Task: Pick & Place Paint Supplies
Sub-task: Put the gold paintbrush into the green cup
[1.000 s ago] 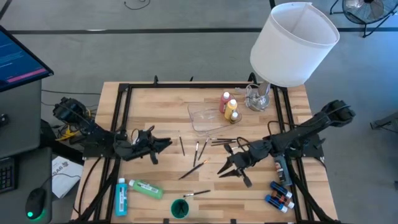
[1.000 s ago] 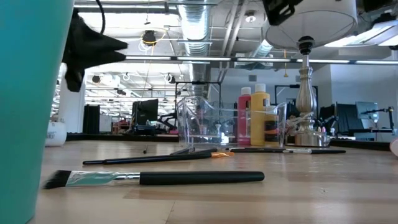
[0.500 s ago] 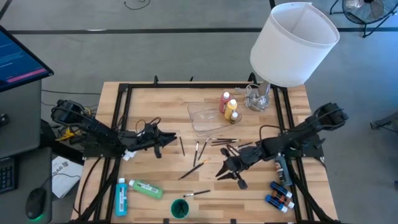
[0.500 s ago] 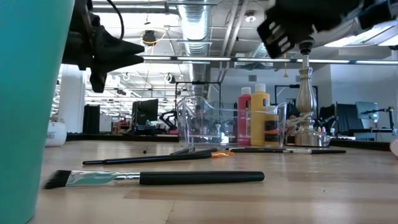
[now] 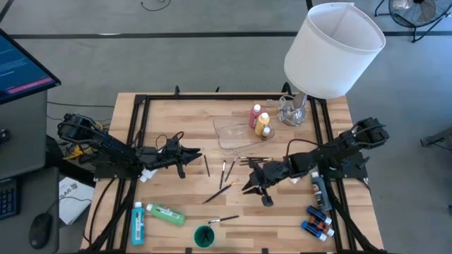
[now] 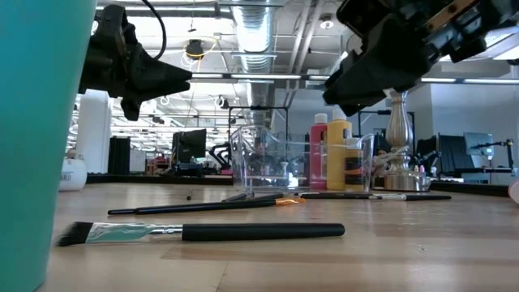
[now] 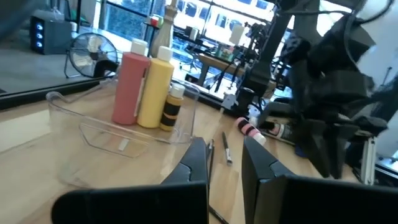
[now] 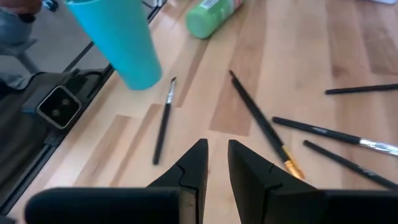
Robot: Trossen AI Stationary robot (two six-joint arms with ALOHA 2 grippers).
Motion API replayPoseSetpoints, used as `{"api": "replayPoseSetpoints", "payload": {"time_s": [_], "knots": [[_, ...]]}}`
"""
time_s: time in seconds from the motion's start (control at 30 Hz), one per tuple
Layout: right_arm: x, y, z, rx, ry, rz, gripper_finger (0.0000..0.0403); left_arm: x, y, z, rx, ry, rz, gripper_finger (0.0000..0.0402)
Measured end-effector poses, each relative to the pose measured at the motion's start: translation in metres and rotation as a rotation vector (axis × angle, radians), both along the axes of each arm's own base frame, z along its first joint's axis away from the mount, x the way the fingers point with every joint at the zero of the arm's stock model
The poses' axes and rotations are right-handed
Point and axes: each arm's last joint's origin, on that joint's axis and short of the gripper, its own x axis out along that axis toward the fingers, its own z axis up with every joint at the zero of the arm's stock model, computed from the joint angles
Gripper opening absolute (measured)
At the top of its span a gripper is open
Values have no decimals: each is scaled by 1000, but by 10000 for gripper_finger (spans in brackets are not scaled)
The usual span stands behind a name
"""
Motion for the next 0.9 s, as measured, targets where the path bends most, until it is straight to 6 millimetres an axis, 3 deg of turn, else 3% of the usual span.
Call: {"api": "replayPoseSetpoints", "payload": {"time_s": [0.27,0.63,0.8,0.9], "knots": [[0,3,1,3,-10,9,56,0,-2,-5,-24,46,-44,1],[-2,33,20,79,-219,104,56,1,1,-5,-21,47,-28,1],[7,46,0,82,-219,128,56,1,2,-6,-18,52,-23,1],[20,52,-22,62,-164,130,56,1,2,-6,-18,54,-23,1]]}}
